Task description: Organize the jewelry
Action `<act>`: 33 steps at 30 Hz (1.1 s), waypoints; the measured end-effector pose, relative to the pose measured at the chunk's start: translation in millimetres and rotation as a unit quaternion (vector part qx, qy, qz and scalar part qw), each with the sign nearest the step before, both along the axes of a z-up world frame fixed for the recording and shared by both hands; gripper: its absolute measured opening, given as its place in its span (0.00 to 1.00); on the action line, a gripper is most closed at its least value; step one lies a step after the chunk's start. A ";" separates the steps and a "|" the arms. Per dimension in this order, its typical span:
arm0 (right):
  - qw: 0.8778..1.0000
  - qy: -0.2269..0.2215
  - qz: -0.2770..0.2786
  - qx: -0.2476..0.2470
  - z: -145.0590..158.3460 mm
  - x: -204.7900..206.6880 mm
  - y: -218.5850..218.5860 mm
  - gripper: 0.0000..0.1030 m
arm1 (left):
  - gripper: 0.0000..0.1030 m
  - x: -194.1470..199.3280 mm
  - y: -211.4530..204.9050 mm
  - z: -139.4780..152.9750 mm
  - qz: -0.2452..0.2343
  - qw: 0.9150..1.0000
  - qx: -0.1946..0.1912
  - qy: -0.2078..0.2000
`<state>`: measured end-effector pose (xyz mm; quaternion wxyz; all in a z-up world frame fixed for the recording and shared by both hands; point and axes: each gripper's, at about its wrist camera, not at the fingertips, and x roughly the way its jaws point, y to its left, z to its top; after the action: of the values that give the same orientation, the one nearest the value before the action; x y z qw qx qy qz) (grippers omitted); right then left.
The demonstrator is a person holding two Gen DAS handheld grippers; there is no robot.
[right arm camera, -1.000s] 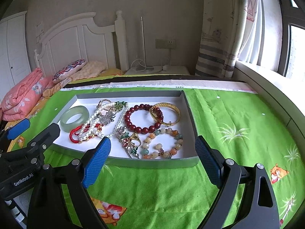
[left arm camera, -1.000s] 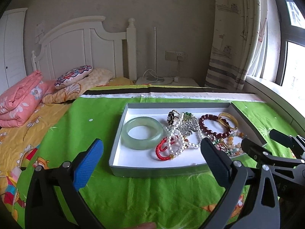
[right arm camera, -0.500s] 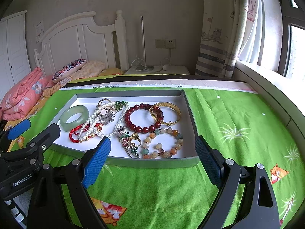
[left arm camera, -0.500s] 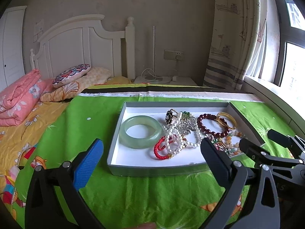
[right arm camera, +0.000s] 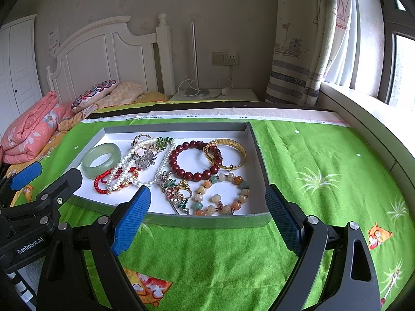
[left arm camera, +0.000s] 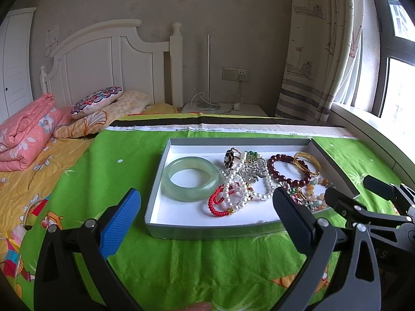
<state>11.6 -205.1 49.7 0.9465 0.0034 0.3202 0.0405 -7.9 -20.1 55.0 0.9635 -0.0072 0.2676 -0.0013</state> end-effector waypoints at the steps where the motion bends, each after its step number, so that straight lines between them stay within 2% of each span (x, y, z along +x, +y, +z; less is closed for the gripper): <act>1: 1.000 0.000 0.000 0.000 0.0 0.0 -0.1 0.84 | 0.98 -0.3 -0.1 0.2 0.000 1.000 0.000 0.000; 33: 1.000 0.000 0.000 0.000 0.0 0.2 0.9 0.84 | 0.98 -0.5 -1.2 -1.0 0.001 1.000 -0.009 -0.003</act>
<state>11.7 -204.2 49.6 0.9466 0.0037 0.3198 0.0402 -8.4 -21.3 54.0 0.9642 -0.0157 0.2646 -0.0026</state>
